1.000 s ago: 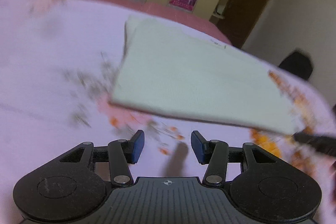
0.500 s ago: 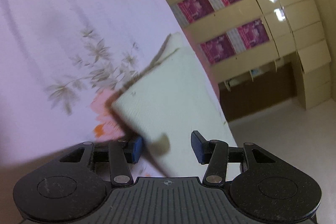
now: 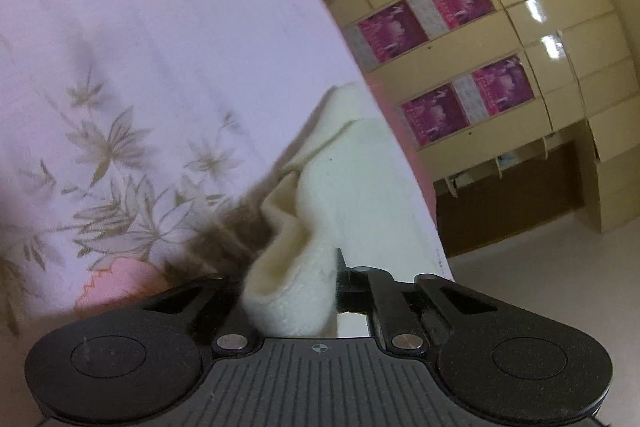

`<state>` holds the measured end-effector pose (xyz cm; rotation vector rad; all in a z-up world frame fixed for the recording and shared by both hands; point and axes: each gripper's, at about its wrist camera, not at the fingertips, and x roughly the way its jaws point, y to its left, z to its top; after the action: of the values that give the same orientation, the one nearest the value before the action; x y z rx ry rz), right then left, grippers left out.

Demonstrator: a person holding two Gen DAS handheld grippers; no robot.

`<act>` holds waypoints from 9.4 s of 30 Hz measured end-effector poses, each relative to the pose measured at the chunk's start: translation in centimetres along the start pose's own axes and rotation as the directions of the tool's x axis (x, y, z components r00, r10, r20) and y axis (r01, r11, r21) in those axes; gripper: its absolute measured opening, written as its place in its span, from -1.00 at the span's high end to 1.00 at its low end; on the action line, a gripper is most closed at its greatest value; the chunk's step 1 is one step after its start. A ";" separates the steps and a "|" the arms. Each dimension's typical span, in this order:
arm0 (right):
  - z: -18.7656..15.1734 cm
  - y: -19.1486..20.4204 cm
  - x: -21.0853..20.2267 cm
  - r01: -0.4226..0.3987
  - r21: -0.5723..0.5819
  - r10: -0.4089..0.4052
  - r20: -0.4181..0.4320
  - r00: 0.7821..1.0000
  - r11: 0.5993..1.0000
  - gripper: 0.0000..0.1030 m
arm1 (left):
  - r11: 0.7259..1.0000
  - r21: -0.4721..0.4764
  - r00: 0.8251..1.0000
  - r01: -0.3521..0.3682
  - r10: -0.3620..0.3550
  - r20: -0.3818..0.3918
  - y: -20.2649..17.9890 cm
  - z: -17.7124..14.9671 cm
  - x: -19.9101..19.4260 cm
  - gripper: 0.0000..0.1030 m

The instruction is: Fold small clothes

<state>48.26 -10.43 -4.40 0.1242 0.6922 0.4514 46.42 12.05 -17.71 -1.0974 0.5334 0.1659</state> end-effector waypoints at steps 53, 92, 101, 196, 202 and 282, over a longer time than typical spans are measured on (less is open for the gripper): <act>-0.2 -16.1 -4.8 -0.204 0.605 0.072 0.236 0.969 0.769 -0.11 | 0.638 0.740 0.947 0.213 0.052 -0.317 -22.1 -11.9 3.4 -0.29; 2.6 -12.6 2.4 -0.195 0.461 0.195 0.047 0.980 0.866 0.34 | 0.715 0.699 0.986 0.008 0.110 -0.123 -13.6 -1.6 5.7 -0.40; 3.5 -8.7 1.9 -0.035 0.246 0.035 0.008 0.999 0.969 0.68 | 0.724 0.688 0.992 -0.059 0.119 -0.040 -13.9 -1.0 4.9 -0.40; 0.6 -11.6 -4.7 0.111 0.200 -0.100 -0.063 0.993 0.973 0.56 | 0.494 0.867 0.982 0.063 0.123 -0.141 -16.9 -6.6 1.0 -0.49; -1.1 -7.8 -7.5 0.147 0.052 -0.146 -0.023 0.989 0.988 0.59 | 0.479 0.874 0.974 0.077 0.151 -0.168 -15.6 -9.1 -1.2 -0.49; 2.2 -16.5 -0.8 -0.145 0.420 0.172 -0.025 0.985 0.896 0.04 | 0.704 0.666 0.906 0.246 0.076 -0.416 -18.4 -3.1 8.4 -0.30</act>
<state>55.02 -25.48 -6.48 0.5779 0.8370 0.4592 59.78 -0.21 -8.11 -0.3735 0.8387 -0.3603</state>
